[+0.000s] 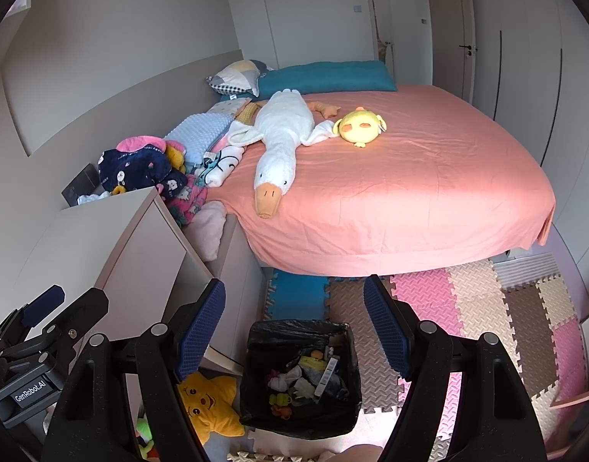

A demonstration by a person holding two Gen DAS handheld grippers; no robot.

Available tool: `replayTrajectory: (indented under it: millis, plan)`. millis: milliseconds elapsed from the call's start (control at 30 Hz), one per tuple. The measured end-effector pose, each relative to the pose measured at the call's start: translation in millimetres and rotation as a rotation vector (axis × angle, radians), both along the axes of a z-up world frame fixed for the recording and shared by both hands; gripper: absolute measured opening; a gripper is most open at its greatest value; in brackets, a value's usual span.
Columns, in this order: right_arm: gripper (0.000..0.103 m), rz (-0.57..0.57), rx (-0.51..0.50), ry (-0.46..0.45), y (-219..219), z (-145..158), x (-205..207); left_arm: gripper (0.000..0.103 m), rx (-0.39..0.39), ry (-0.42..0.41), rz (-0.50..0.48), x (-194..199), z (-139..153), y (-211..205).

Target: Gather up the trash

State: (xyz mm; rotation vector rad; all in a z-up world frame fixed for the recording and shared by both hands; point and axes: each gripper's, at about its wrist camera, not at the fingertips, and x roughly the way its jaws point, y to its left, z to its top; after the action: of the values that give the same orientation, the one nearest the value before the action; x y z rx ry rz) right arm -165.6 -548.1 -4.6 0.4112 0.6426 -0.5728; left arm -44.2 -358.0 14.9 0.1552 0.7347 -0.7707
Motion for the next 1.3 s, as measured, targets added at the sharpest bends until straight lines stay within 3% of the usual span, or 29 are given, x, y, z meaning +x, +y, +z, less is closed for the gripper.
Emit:
replayTrajectory:
  millis: [1300]
  plan:
    - [0.075,0.001,0.009,0.011,-1,-11,1,0.097,0.029,-0.005,-0.010,-4,-3,-11]
